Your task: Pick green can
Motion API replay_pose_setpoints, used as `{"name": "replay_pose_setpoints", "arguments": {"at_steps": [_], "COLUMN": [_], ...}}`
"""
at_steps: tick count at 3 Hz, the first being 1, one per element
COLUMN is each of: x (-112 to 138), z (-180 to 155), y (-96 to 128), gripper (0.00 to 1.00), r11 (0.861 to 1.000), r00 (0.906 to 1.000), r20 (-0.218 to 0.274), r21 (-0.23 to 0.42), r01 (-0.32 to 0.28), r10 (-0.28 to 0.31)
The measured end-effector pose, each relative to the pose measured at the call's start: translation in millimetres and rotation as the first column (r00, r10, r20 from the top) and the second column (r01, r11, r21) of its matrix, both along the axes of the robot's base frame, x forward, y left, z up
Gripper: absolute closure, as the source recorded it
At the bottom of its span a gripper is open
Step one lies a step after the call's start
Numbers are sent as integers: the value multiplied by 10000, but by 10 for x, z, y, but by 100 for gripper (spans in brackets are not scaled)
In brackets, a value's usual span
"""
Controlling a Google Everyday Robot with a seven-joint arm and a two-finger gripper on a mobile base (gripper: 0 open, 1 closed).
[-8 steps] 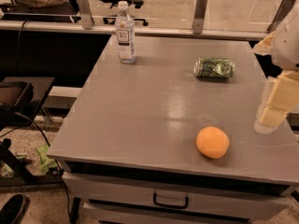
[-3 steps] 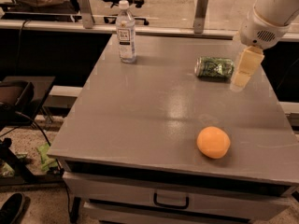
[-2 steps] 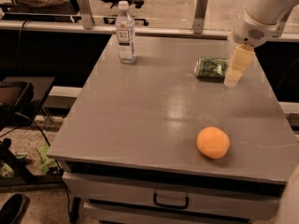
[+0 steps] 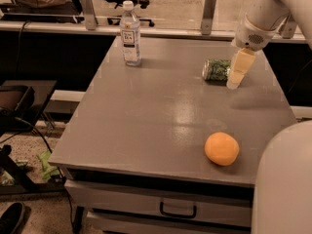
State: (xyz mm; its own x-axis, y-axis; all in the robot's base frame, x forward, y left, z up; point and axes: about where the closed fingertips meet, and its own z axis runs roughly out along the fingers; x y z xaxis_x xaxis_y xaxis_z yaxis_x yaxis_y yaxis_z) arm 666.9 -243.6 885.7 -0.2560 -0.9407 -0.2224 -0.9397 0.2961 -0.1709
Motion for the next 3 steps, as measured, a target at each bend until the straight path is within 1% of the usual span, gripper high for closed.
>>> {"name": "replay_pose_setpoints", "arguments": {"at_steps": [1, 2, 3], "x": [122, 160, 189], "z": [-168, -254, -344], "y": [-7, -8, 6], "gripper": [0, 0, 16], "r11": [9999, 9998, 9997], "r00": [9998, 9995, 9988], "r20": [-113, -219, -414], "r21": [-14, 5, 28], "r01": [142, 210, 249], "r10": [-143, -210, -248]}}
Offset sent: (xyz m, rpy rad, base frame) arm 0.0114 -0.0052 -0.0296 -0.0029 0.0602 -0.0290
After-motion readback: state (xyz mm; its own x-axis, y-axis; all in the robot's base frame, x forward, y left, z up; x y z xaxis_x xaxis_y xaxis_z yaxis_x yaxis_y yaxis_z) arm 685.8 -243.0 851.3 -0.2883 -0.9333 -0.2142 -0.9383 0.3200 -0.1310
